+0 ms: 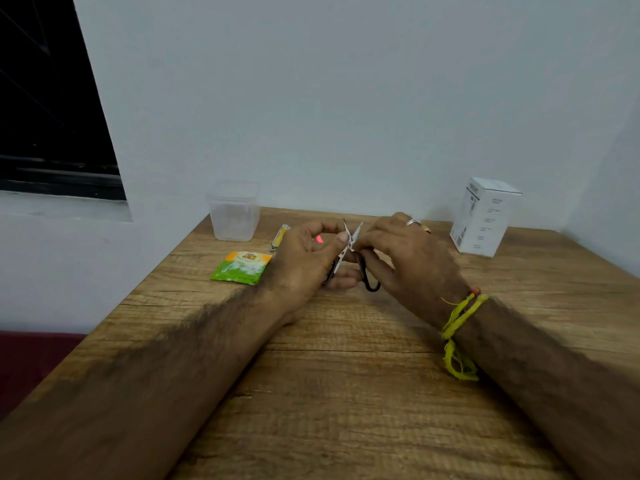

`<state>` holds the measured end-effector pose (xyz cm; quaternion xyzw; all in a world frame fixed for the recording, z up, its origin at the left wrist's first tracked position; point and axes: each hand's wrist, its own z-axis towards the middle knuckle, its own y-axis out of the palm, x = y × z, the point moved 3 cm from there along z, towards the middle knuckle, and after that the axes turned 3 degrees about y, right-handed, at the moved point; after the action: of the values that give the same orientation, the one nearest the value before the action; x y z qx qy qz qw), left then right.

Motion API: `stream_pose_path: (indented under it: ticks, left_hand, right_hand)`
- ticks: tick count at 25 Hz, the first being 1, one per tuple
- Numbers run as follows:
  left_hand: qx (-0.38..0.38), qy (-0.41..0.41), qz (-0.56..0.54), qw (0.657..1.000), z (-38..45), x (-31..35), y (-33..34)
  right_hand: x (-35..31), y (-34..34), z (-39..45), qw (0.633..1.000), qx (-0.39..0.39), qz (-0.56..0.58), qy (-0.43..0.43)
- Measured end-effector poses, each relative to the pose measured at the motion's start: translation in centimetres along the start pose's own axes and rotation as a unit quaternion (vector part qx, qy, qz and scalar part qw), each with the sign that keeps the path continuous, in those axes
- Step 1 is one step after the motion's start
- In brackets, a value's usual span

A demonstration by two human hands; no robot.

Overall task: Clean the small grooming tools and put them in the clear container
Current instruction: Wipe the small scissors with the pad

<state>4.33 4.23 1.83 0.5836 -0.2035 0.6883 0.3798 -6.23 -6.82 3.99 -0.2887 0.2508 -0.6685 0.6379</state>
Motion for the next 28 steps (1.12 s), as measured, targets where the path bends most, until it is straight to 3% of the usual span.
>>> stream_pose_path:
  ticks: [12,16,28]
  left_hand:
    - [0.013,0.021,0.016,1.0,0.4,-0.3,-0.5]
    - [0.018,0.012,0.007,1.0,0.5,-0.5,-0.5]
    - [0.016,-0.021,-0.011,1.0,0.7,-0.3,-0.6]
  right_hand:
    - [0.2,-0.3,-0.3,1.0,0.022,-0.011,-0.007]
    - [-0.6,0.7,-0.4,1.0,-0.02,-0.005,-0.021]
    - [-1.6,0.2,0.0,0.998,-0.044,-0.04,-0.017]
